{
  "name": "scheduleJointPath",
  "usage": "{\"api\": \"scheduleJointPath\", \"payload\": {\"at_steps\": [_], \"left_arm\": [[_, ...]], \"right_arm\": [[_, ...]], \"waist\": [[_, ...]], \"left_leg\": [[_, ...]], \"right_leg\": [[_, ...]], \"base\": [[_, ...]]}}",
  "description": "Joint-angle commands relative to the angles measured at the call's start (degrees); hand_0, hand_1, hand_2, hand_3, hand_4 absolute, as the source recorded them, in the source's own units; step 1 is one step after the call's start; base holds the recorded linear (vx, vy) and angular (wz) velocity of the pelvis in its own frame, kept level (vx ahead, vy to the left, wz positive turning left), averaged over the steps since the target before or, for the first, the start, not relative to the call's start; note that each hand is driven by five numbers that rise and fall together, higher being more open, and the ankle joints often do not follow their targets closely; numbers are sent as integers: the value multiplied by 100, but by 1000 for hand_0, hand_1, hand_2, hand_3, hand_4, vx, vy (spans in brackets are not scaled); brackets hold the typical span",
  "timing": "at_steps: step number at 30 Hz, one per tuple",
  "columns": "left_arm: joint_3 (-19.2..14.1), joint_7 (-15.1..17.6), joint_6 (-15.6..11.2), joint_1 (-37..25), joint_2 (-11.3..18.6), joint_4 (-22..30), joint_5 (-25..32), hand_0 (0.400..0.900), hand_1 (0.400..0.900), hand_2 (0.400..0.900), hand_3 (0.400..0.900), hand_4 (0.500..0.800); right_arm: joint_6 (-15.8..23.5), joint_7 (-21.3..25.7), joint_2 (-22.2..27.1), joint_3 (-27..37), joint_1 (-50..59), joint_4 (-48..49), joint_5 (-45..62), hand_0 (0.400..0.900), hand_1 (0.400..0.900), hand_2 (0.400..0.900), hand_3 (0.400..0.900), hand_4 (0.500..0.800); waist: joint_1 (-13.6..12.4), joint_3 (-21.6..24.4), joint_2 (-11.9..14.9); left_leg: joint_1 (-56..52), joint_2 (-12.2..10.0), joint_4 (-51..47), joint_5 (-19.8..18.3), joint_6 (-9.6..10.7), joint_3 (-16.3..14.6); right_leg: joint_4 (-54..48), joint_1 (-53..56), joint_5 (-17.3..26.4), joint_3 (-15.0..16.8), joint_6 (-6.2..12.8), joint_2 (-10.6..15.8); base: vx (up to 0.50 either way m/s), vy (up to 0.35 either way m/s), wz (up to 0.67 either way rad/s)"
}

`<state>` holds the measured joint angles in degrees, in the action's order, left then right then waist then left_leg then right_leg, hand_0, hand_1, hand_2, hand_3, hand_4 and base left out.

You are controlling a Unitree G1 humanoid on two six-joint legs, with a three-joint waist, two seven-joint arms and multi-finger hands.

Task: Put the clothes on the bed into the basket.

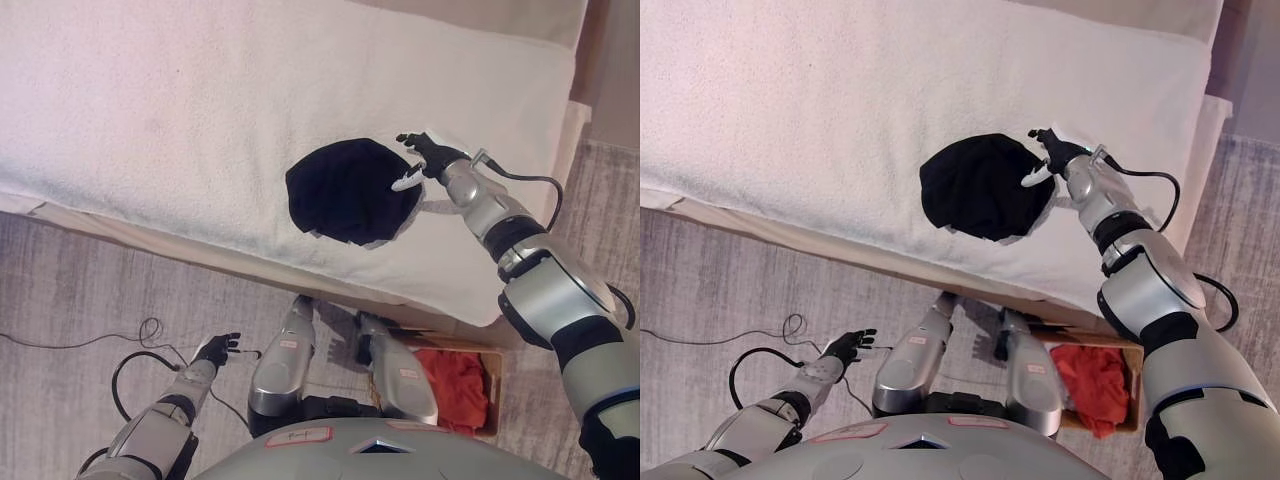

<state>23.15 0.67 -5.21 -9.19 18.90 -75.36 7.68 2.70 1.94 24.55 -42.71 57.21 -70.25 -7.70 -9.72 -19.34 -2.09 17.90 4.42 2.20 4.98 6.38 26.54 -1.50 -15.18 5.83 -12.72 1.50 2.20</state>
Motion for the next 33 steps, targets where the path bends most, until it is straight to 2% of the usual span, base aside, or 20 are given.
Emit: {"api": "scheduleJointPath", "payload": {"at_steps": [1,15,16,17,18,33], "left_arm": [[74,161,65,161,132,-114,205,900,900,900,900,800],[229,258,60,50,105,8,231,900,900,900,900,800],[231,255,58,56,105,5,224,900,900,900,900,800],[235,259,61,45,93,4,235,900,900,900,900,800],[223,263,58,57,96,-2,233,900,900,900,900,800],[199,274,57,70,102,-88,120,900,900,900,900,800]], "right_arm": [[111,387,109,-262,825,-173,-50,900,900,900,900,800],[92,380,-185,-91,807,-392,283,900,900,900,900,800],[92,382,-198,-86,812,-395,278,857,857,857,857,774],[95,376,-220,-76,809,-397,301,559,559,559,559,595],[91,361,-237,-82,799,-388,308,400,400,400,400,500],[81,260,-295,-104,705,-407,264,400,400,400,400,500]], "waist": [[0,6,-46],[-73,-95,-261],[-73,-105,-276],[-71,-118,-291],[-71,-120,-296],[-32,-21,-275]], "left_leg": [[-21,114,208,-284,-331,-643],[81,170,126,-187,-324,-650],[85,175,119,-184,-326,-657],[89,179,121,-179,-326,-662],[87,183,119,-176,-326,-669],[-22,167,64,-202,-334,-715]], "right_leg": [[893,-455,-507,463,204,259],[827,-503,-463,433,217,334],[820,-505,-454,436,217,340],[820,-507,-446,440,220,346],[818,-505,-449,440,217,345],[755,-401,-432,450,230,369]], "base": [[0,0,0],[-1,8,5],[0,0,0],[0,0,0],[0,0,0],[0,1,0]]}}
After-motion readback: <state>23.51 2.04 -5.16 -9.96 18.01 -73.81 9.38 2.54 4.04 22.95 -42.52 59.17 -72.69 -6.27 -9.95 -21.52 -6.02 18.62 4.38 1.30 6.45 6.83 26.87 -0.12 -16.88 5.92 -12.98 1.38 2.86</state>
